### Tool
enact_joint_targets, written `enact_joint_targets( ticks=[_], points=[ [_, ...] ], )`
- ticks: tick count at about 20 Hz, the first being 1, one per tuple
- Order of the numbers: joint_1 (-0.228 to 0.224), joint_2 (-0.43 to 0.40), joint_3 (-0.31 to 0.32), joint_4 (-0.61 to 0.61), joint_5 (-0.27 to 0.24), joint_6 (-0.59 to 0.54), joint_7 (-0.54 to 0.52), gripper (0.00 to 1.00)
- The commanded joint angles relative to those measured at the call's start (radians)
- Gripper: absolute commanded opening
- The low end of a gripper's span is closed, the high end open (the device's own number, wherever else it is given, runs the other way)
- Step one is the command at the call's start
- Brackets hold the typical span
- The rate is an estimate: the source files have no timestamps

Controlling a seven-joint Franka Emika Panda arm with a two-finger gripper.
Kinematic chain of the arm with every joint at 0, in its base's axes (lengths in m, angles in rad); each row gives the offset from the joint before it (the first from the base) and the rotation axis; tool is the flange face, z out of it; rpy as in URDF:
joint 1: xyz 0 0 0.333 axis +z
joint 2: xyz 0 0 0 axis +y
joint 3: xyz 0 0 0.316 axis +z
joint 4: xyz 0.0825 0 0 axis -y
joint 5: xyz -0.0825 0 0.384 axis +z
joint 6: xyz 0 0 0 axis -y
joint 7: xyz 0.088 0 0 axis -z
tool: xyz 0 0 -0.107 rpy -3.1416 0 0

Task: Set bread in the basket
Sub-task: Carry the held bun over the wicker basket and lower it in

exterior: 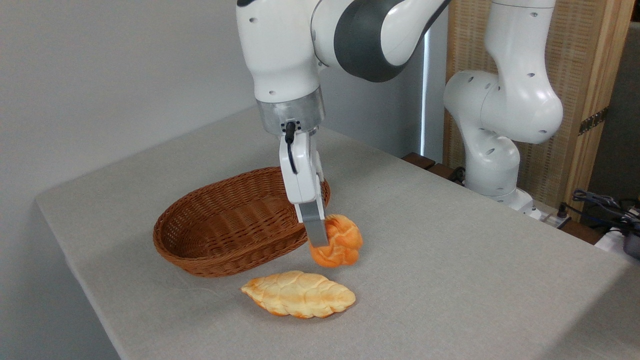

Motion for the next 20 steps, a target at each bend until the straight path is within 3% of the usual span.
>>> enact_joint_targets(
  ticks=[1,3,6,10,13,14,16,20],
  points=[
    [-0.001,-0.005,0.009,0.040,-0.135,-0.020,-0.196,0.40],
    [-0.001,-0.003,0.009,0.048,-0.186,-0.018,-0.290,0.40],
    [-0.001,-0.003,0.009,0.068,-0.249,-0.018,-0.330,0.46],
    [-0.001,-0.003,0.009,0.092,-0.275,-0.020,-0.429,0.49],
    [-0.001,-0.003,0.010,0.098,-0.321,-0.020,-0.456,0.70],
    [-0.001,-0.003,0.010,0.098,-0.327,-0.020,-0.457,0.71],
    [-0.003,0.006,0.004,0.095,-0.327,-0.020,-0.468,1.00],
    [-0.011,0.029,-0.005,0.092,-0.327,-0.023,-0.485,1.00]
  ],
)
